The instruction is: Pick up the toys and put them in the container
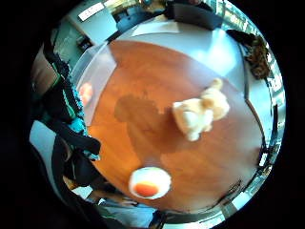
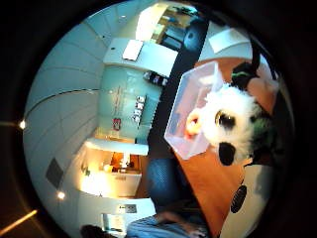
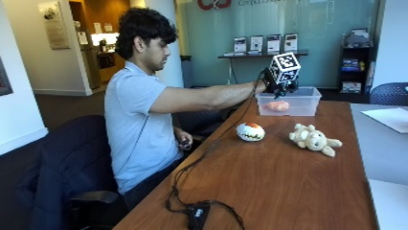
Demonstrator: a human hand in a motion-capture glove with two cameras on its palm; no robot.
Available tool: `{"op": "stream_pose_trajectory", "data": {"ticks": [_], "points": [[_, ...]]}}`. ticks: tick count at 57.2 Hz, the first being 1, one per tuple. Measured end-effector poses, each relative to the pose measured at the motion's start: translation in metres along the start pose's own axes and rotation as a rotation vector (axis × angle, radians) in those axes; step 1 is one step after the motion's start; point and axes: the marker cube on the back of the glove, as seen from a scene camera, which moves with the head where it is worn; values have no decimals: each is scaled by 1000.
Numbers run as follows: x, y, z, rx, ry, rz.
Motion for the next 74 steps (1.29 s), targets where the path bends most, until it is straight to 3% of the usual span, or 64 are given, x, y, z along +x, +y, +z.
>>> {"op": "stream_pose_trajectory", "data": {"ticks": [11,17,32,41,51,60,74], "points": [[-67,-24,55,-206,-292,-23],[-66,-19,65,-266,-423,-71],[47,-1,10,-84,245,5],[140,9,-37,-64,352,223],[227,33,-35,-217,389,435],[249,42,-16,-267,384,386],[243,34,-8,-25,377,235]]}}
